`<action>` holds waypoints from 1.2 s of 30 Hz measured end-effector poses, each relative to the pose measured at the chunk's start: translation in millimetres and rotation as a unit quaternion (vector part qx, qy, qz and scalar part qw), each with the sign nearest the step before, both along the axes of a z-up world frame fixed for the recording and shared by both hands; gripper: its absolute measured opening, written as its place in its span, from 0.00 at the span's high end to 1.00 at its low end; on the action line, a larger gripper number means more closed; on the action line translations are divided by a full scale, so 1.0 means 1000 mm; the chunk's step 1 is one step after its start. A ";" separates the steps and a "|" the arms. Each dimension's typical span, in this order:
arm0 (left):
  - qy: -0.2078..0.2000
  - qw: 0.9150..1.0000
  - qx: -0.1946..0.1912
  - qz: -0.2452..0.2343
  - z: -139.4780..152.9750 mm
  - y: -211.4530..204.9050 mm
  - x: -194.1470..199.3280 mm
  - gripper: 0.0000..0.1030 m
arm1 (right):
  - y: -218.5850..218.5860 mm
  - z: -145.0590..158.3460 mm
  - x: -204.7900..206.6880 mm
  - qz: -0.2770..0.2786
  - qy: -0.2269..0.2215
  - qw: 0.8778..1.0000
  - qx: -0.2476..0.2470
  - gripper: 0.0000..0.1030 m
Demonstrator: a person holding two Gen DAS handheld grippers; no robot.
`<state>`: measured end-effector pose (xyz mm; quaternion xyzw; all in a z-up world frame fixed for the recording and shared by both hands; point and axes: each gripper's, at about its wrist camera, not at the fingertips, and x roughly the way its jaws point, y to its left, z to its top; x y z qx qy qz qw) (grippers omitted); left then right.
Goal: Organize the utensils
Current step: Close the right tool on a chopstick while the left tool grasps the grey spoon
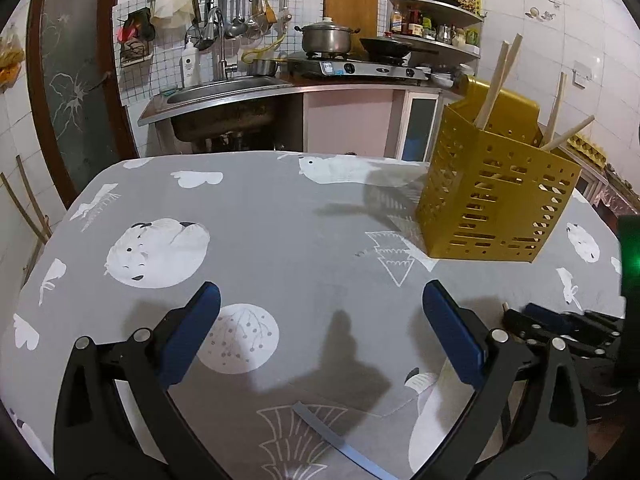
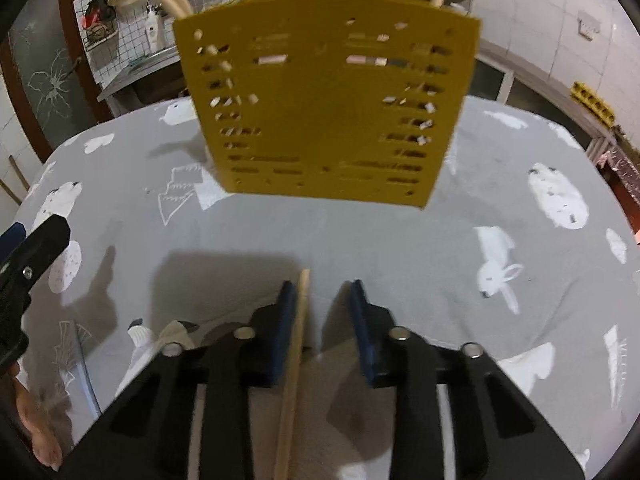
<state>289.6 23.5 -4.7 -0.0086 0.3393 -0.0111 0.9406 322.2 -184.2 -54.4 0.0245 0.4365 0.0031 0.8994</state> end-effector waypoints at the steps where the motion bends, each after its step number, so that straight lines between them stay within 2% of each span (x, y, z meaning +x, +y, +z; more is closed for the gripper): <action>1: 0.001 1.000 0.001 0.000 0.000 -0.002 0.000 0.05 | 0.000 0.000 0.000 0.001 -0.001 1.000 0.002 0.87; 3: 0.006 1.000 0.000 -0.003 -0.001 -0.006 0.000 0.05 | -0.002 0.000 0.001 0.007 0.000 1.000 0.012 0.93; 10: 0.028 0.999 -0.005 -0.034 -0.007 -0.036 -0.003 0.05 | -0.037 0.006 -0.010 -0.006 -0.008 1.000 0.024 0.93; 16: 0.075 0.994 -0.019 -0.076 -0.021 -0.076 -0.004 0.05 | -0.078 0.011 -0.012 -0.020 -0.011 0.999 0.024 0.93; 19: 0.102 0.990 -0.023 -0.091 -0.031 -0.090 -0.004 0.11 | -0.094 0.013 -0.011 -0.022 -0.010 0.999 0.025 0.93; 22: 0.141 0.985 -0.029 -0.098 -0.044 -0.099 0.000 0.23 | -0.106 0.013 -0.012 -0.020 -0.010 0.999 0.028 0.93; 26: 0.145 0.984 -0.020 -0.098 -0.047 -0.106 0.003 0.27 | -0.108 0.006 -0.012 -0.014 -0.007 0.999 0.035 0.93; 30: 0.156 0.982 -0.013 -0.107 -0.044 -0.114 0.004 0.44 | -0.102 -0.003 -0.011 -0.013 -0.004 0.999 0.038 0.93; 34: 0.166 0.980 0.009 -0.111 -0.045 -0.124 0.005 0.47 | -0.100 -0.004 -0.009 -0.012 -0.006 0.999 0.036 0.93; 36: 0.170 0.979 0.007 -0.110 -0.044 -0.125 0.008 0.51 | -0.100 -0.004 -0.008 -0.014 -0.007 0.999 0.039 0.93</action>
